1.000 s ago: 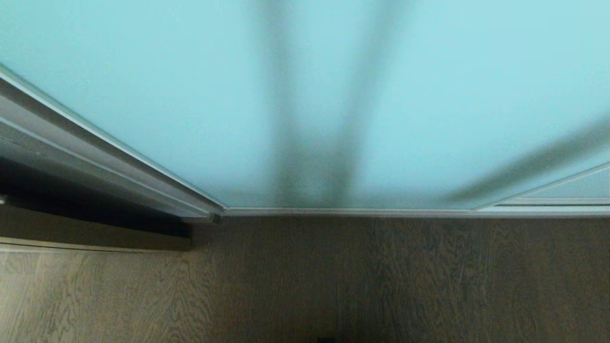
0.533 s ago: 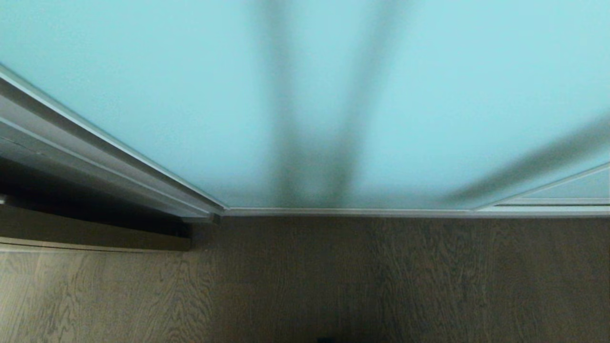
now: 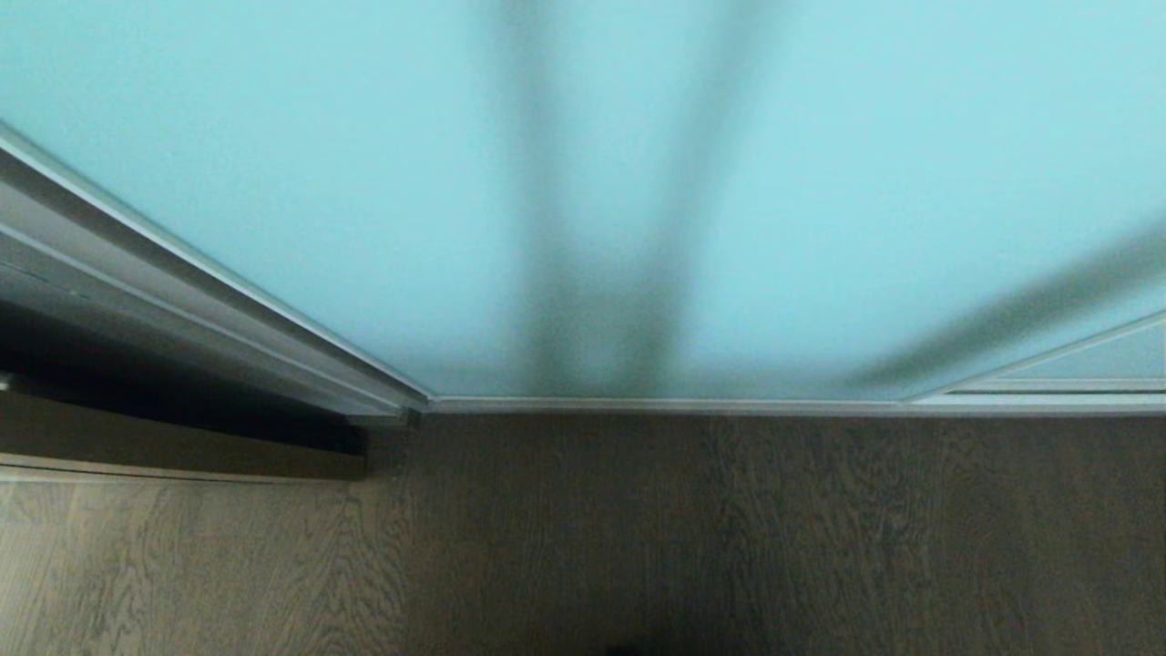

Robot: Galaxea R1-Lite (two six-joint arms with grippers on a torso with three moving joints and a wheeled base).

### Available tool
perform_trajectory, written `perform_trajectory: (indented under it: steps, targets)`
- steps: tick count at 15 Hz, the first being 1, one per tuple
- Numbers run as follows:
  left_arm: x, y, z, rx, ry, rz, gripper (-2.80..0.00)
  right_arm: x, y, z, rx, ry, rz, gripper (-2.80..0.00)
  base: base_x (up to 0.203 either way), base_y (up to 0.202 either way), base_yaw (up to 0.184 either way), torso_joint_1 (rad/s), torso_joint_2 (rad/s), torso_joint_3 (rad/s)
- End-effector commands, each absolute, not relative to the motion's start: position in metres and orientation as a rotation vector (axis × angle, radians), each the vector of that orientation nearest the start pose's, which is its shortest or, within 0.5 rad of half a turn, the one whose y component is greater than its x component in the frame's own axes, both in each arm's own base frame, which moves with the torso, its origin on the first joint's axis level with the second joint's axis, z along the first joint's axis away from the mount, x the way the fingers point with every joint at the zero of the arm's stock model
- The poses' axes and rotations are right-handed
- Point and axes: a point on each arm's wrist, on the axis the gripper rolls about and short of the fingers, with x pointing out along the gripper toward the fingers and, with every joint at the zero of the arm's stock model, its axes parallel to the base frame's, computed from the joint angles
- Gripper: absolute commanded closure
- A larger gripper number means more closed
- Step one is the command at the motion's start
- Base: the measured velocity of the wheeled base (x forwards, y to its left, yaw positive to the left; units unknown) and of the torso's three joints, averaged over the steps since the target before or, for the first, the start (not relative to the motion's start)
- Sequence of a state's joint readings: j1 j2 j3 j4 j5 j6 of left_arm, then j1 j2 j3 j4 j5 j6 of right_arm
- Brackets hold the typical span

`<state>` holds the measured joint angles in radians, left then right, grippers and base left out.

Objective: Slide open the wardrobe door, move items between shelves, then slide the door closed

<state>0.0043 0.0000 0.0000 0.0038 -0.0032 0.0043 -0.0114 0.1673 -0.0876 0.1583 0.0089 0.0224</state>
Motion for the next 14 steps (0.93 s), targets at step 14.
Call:
perform_trajectory:
  steps: [14]
  targets:
    - [-0.0226,-0.0002,0.0746,0.005,0.008,0.002,0.0,-0.025,0.0005,0.0832,0.244,-0.031,0.018,0.0,0.0,0.0,0.0,0.0,0.0,0.0]
